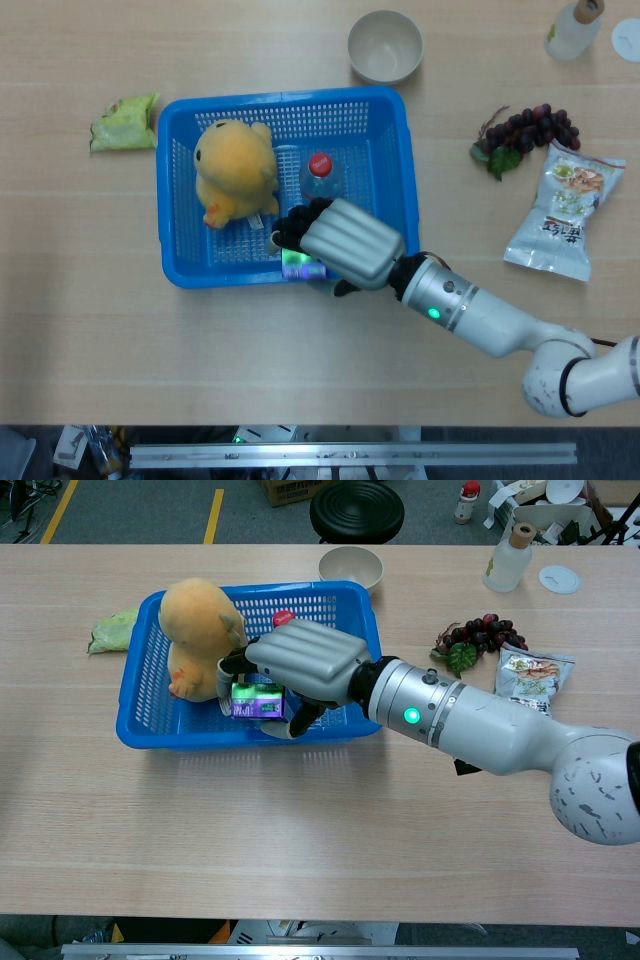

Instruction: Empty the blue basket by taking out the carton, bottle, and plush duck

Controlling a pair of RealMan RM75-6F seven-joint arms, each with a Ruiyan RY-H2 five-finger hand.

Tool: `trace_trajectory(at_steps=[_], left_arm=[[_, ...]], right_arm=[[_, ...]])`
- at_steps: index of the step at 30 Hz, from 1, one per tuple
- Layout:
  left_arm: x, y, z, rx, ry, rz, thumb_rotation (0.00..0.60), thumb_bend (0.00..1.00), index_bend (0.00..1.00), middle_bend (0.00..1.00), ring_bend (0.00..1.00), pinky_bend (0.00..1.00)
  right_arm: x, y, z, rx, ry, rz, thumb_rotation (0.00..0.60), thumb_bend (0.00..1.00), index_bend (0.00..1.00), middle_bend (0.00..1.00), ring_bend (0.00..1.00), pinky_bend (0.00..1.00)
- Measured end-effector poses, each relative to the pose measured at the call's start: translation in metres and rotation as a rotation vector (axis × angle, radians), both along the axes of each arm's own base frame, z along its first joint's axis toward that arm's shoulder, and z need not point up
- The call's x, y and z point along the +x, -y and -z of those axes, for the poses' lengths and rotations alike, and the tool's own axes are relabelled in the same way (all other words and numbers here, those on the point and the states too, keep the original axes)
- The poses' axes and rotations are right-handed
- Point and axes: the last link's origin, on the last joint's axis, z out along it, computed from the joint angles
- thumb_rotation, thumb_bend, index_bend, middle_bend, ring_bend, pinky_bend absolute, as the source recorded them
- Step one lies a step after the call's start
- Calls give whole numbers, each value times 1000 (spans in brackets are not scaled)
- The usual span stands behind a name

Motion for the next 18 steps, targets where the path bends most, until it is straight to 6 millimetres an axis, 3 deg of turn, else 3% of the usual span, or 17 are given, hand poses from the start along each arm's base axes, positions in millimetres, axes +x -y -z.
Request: trace_trajectory(at_steps=[8,18], left_arm=[[-5,2,0,-1,2,-21,600,373,189,271,232,283],[-6,2,1,-3,2,-26,600,373,190,272,232,283]], right_arm=[[0,5,-3,-27,23,21,600,416,491,410,444,763],[1,7,-19,-41,79,21,600,416,501,413,453,776]])
